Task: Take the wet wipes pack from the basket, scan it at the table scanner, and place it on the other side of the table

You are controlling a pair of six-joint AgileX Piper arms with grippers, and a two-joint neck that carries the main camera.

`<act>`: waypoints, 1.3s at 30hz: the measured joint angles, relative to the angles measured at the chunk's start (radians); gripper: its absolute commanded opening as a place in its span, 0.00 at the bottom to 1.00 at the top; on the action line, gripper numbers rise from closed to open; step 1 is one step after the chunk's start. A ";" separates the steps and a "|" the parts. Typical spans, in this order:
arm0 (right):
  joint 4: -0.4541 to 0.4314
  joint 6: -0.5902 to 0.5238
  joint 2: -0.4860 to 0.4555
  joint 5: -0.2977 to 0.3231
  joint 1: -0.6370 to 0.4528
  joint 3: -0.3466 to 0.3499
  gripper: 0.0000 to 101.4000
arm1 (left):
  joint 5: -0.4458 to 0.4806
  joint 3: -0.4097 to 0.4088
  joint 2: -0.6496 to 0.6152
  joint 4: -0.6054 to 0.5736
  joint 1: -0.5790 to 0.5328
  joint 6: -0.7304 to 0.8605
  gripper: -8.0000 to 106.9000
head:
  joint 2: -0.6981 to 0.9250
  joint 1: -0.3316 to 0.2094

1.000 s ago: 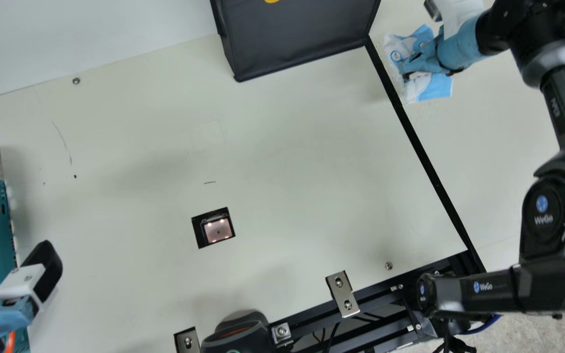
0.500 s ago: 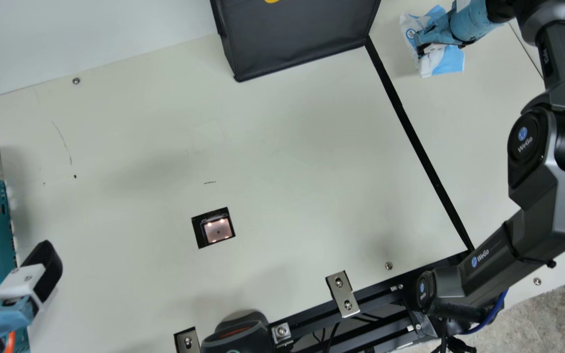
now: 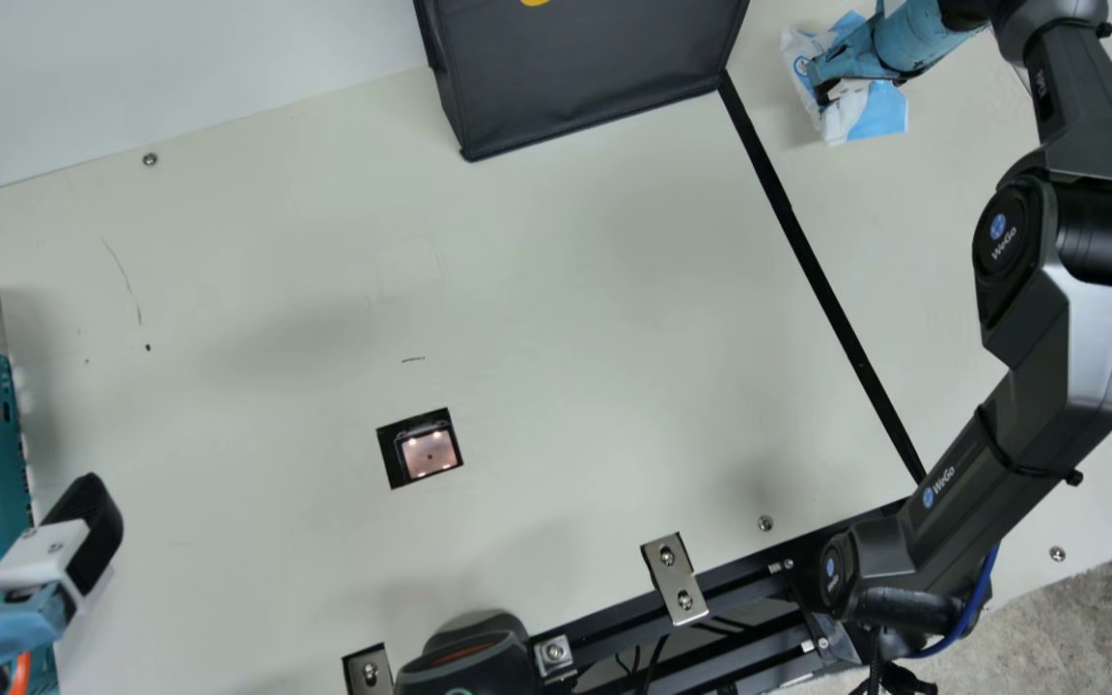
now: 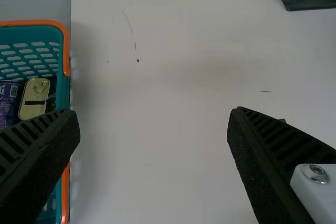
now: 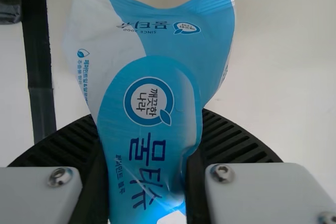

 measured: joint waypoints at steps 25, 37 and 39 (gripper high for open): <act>-0.096 0.088 -0.278 -0.114 0.063 0.260 0.94 | 0.000 0.000 0.000 0.000 0.000 0.000 0.85 | 0.000 0.000; -0.149 0.309 -0.648 -0.103 0.183 0.550 0.94 | 0.000 0.000 0.000 0.000 0.000 0.000 0.85 | 0.000 0.000; -0.160 0.353 -0.715 -0.098 0.209 0.599 0.94 | 0.000 0.000 0.000 0.000 0.000 0.000 0.85 | 0.000 0.000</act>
